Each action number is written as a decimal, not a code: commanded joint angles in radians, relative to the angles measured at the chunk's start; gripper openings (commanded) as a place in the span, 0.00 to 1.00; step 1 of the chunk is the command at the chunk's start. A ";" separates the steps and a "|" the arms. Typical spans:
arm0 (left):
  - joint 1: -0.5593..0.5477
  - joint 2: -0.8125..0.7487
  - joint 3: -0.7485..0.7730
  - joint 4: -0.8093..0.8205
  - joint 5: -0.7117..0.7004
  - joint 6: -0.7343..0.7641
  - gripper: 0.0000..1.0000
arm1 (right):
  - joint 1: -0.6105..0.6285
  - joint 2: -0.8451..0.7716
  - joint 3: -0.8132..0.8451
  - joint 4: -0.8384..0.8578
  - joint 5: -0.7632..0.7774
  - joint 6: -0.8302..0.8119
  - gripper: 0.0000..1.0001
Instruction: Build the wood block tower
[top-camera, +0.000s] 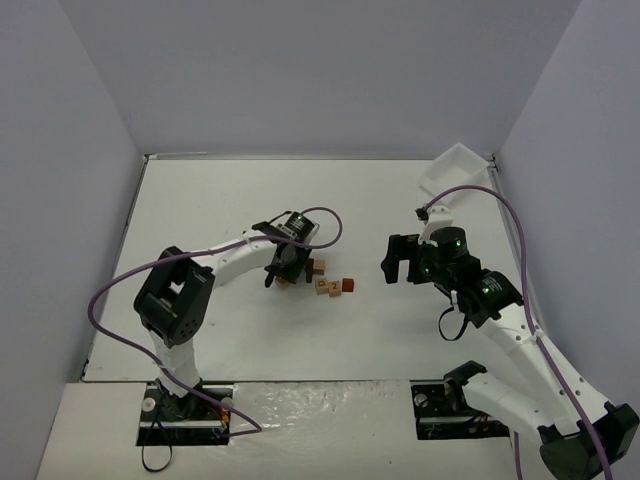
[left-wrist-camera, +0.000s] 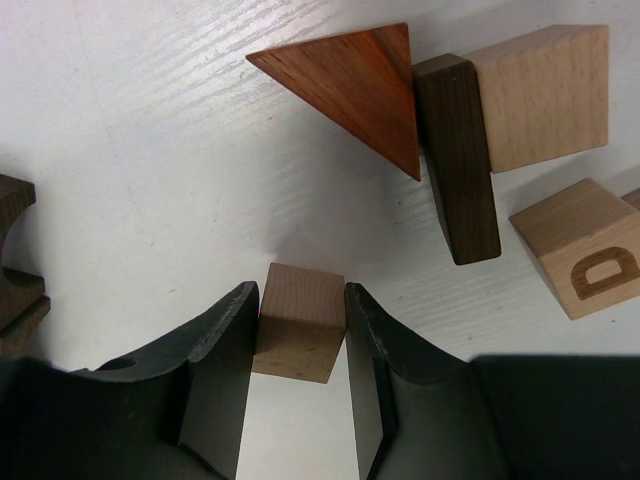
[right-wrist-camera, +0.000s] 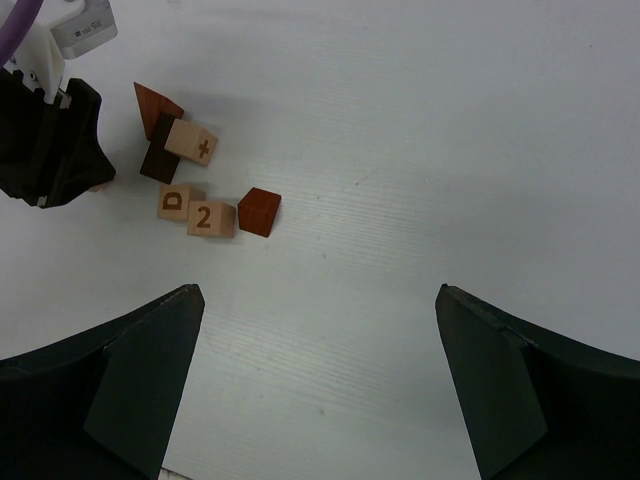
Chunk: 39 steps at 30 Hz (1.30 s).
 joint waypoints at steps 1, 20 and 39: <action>0.036 -0.103 0.065 -0.043 -0.006 0.057 0.10 | 0.003 0.012 0.018 0.030 0.000 -0.001 1.00; 0.405 -0.219 0.112 -0.119 0.197 0.413 0.10 | 0.003 0.047 0.030 0.031 -0.028 0.002 1.00; 0.457 -0.123 0.091 -0.131 0.269 0.430 0.11 | 0.003 0.060 0.029 0.031 -0.028 0.002 1.00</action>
